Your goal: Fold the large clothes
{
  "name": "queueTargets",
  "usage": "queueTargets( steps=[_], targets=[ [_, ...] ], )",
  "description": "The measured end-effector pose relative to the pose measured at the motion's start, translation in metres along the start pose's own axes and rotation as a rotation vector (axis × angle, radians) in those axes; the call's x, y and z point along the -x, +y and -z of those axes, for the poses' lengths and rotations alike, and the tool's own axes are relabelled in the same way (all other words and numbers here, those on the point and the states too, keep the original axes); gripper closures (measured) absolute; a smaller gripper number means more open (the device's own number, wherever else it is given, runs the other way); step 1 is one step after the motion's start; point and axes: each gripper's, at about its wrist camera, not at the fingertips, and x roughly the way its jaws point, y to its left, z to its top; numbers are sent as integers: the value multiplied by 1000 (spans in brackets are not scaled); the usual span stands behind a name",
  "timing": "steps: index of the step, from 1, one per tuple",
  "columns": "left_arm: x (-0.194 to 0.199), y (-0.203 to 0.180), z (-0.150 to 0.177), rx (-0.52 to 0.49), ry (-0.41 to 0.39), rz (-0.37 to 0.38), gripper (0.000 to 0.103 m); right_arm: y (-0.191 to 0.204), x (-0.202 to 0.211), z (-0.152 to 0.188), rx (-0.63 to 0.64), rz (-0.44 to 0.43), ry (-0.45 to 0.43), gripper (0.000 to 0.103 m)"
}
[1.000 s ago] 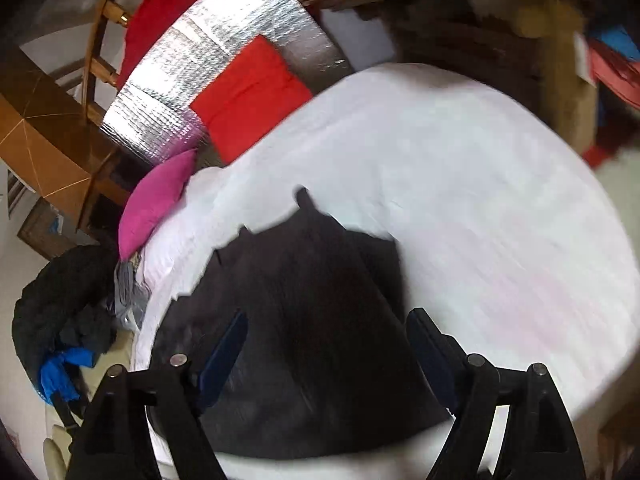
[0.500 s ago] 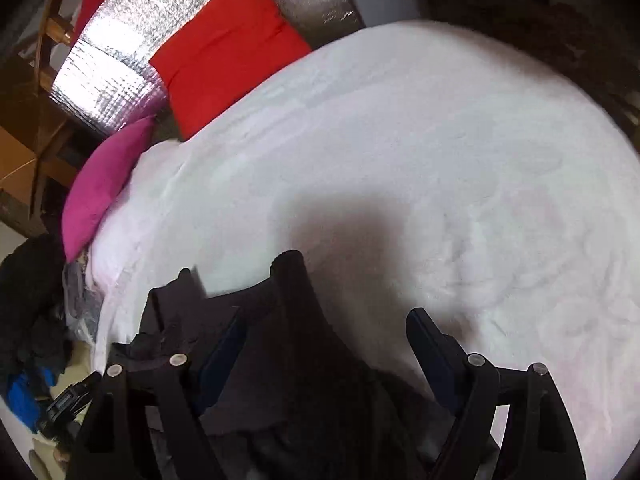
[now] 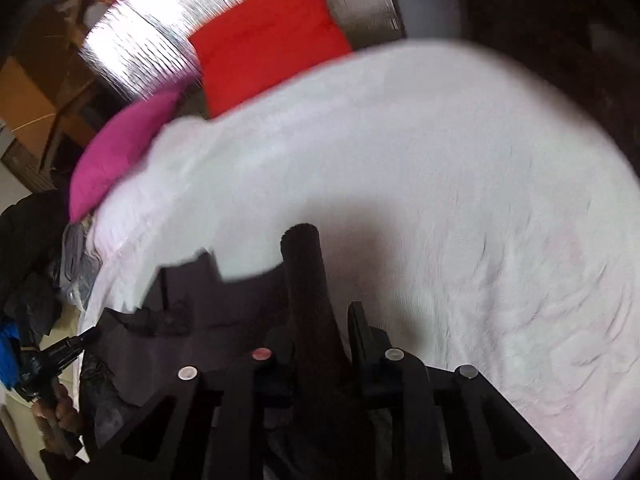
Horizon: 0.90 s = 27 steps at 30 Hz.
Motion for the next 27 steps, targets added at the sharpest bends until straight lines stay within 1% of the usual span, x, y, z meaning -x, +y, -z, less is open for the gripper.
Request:
queueTargets(
  steps=[2,3,4,5,6,8,9,10,11,12,13,15,16,17,18,19,20,21,22,24,25,27],
  targets=[
    [9,-3,-3,8,-50,-8,94,3,11,-3,8,18,-59,83],
    [10,-2,-4,20,-71,-18,94,4,14,-4,13,42,-96,87],
    [7,1,-6,33,-81,-39,95,5,14,-6,13,59,-113,92],
    [2,4,-7,44,-80,-56,96,1,10,-7,4,87,-123,92],
    [-7,8,-7,54,-68,-86,100,-4,3,-7,-11,93,-115,92],
    [-27,14,-2,46,-23,-204,101,-17,-22,-3,-56,100,-60,92],
    [-35,19,0,59,7,-218,101,-22,-32,0,-65,112,-38,92],
    [-42,25,2,87,51,-197,101,-27,-37,1,-75,111,-26,92],
    [-45,31,4,122,91,-156,101,-32,-42,2,-96,99,-7,92],
    [-41,34,5,147,101,-122,101,-37,-41,2,-127,64,5,92],
    [-36,34,4,145,92,-116,101,-39,-36,1,-142,37,-1,91],
    [-15,27,4,109,49,-124,100,-40,-17,-1,-174,-15,-29,89],
    [-6,24,5,96,33,-128,94,-39,-8,0,-181,-16,-38,85],
    [5,20,7,81,15,-123,83,-39,1,1,-185,-14,-48,75],
    [18,15,11,59,-3,-113,76,-39,12,3,-190,-13,-60,51],
    [27,10,15,39,-16,-111,60,-38,22,7,-193,-17,-70,31],
    [34,6,18,21,-28,-112,51,-37,32,12,-187,-30,-97,13],
    [44,-1,23,-5,-48,-114,50,-33,46,19,-169,-46,-131,13],
    [51,-6,28,-30,-62,-121,50,-27,53,24,-154,-50,-137,13],
    [65,-16,44,-86,-81,-137,48,-18,66,36,-120,-66,-128,13],
    [68,-18,51,-106,-84,-141,45,-18,70,41,-114,-69,-127,13],
    [75,-22,69,-146,-85,-152,45,-14,80,61,-100,-58,-122,13]
  ],
)
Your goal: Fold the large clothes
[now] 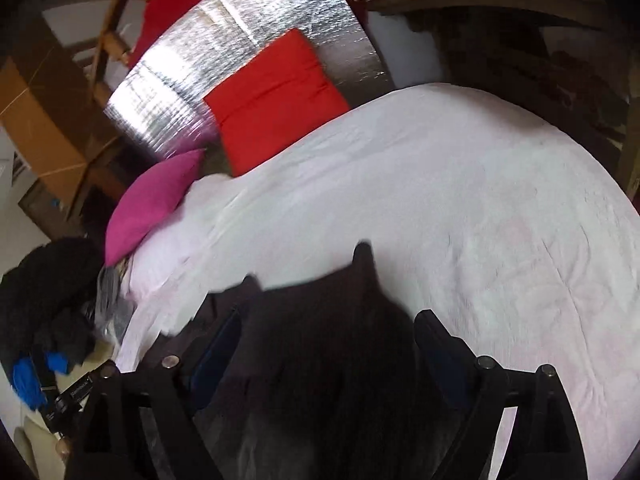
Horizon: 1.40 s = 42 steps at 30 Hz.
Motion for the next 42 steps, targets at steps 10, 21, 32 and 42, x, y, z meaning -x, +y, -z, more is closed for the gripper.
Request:
queueTargets(
  steps=[10,21,32,42],
  targets=[
    [18,21,76,-1,42,-84,44,26,34,73,121,-21,-4,14],
    [19,1,90,-119,3,-151,44,35,18,85,144,29,52,18],
    [33,-25,93,-192,-107,-163,44,107,-51,81,226,-27,126,21],
    [30,-24,92,-191,-102,-168,43,115,-58,79,200,-35,118,21]
  ],
)
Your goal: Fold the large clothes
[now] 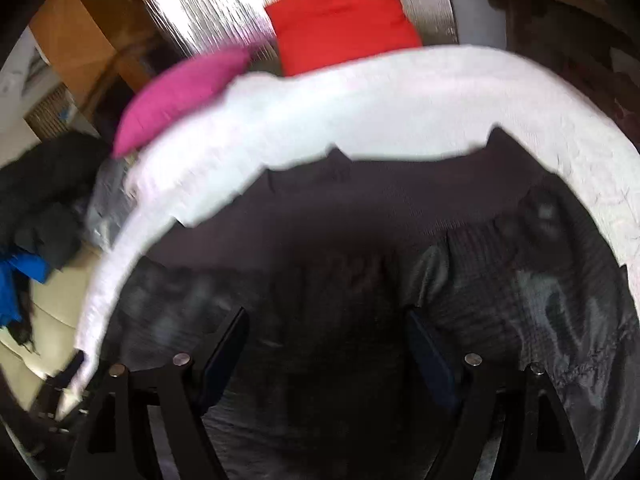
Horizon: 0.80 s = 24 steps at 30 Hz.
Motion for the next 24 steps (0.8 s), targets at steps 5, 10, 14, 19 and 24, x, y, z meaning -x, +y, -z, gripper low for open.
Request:
queueTargets(
  steps=[5,10,14,19,24],
  targets=[
    [-1,-3,2,-17,2,-7,43,21,-5,0,52,-38,-14,21],
    [-5,-1,4,-18,16,-15,43,22,-40,6,34,11,104,21],
    [-15,-1,8,-21,67,2,40,13,-37,7,12,-17,120,21],
    [-17,18,7,45,84,44,36,-13,17,4,-41,-88,1,21],
    [-14,56,5,162,56,34,35,-70,91,12,-91,-34,-146,20]
  ],
)
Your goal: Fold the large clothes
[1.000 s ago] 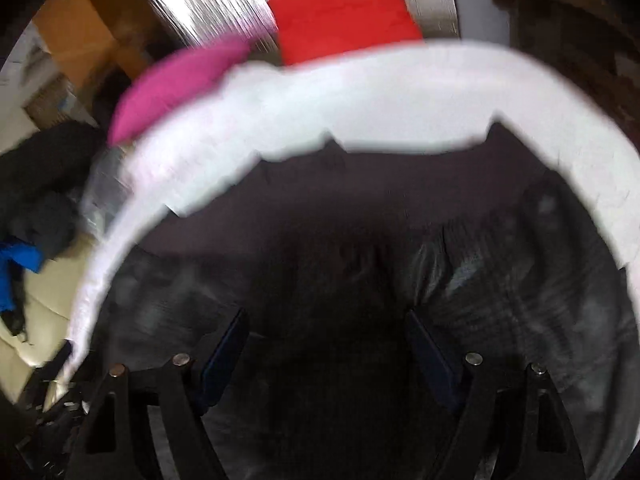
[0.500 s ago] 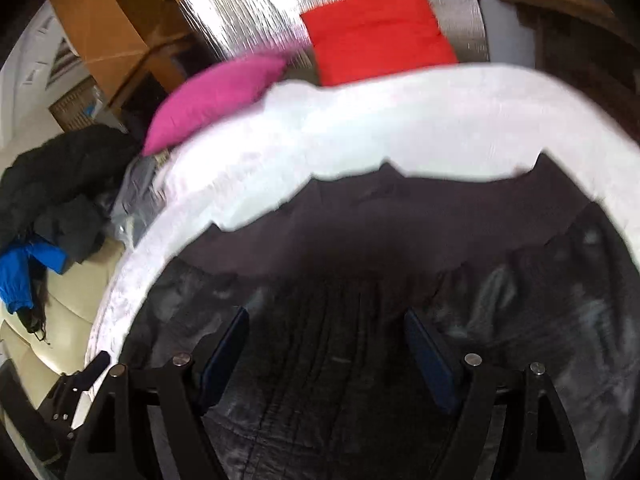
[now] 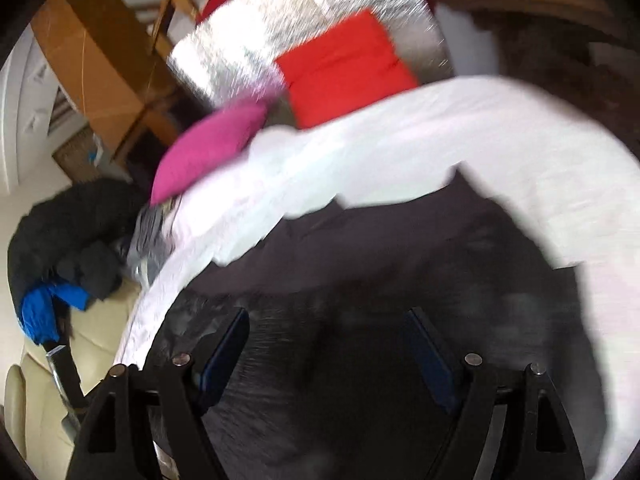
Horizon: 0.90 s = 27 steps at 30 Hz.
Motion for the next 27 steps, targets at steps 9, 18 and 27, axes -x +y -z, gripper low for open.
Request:
queueTargets(
  steps=[9,18,27],
  targets=[
    [-34,1,15,-62,119,-63,34,-86,0,22,-170,30,236,22],
    [-8,36,-5,-30,30,190,18,-115,39,4,-199,-29,94,20],
    [-48,48,-24,-45,138,432,17,-169,-1,8,-229,-98,283,19]
  ],
)
